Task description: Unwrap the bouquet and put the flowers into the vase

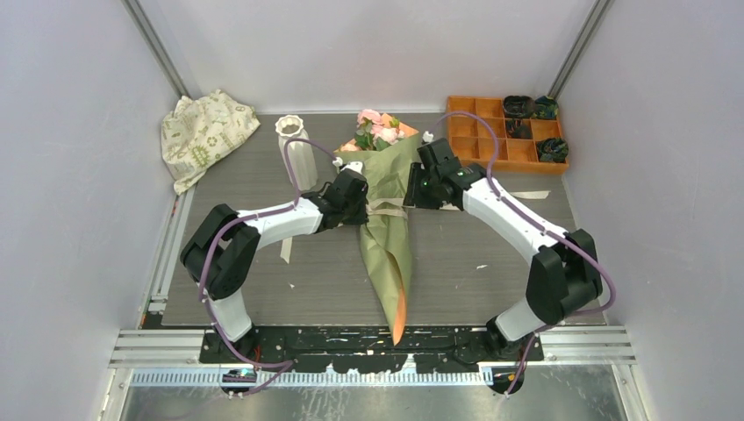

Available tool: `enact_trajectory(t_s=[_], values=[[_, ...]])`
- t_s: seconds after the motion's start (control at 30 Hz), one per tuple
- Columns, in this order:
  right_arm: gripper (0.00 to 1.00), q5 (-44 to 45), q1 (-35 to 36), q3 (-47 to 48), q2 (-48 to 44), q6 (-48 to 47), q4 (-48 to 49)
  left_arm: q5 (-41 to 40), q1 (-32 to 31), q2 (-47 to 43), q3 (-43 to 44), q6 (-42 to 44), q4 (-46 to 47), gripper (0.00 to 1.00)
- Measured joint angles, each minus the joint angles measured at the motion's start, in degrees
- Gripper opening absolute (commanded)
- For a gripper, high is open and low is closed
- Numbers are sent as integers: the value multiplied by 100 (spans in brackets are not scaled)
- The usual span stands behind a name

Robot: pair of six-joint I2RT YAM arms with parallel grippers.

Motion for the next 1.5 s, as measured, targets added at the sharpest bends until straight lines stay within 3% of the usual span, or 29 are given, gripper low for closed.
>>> enact_trajectory(t_s=[0.4,0.6,0.83,1.33,1.4,1.5], values=[[50,-870,37,-4,1123,214,601,4,0,0,0,-2,0,0],[57,-979,199,42,1399,236,769,4,0,0,0,-2,-2,0],[58,-975,240,315,1648,223,774,7,0,0,0,-2,0,0],[42,-763,249,640,1939,190,787,24,0,0,0,-7,-2,0],[44,-734,249,675,1985,190,785,28,0,0,0,-4,0,0],[55,-717,249,748,2052,190,782,28,0,0,0,-7,0,0]])
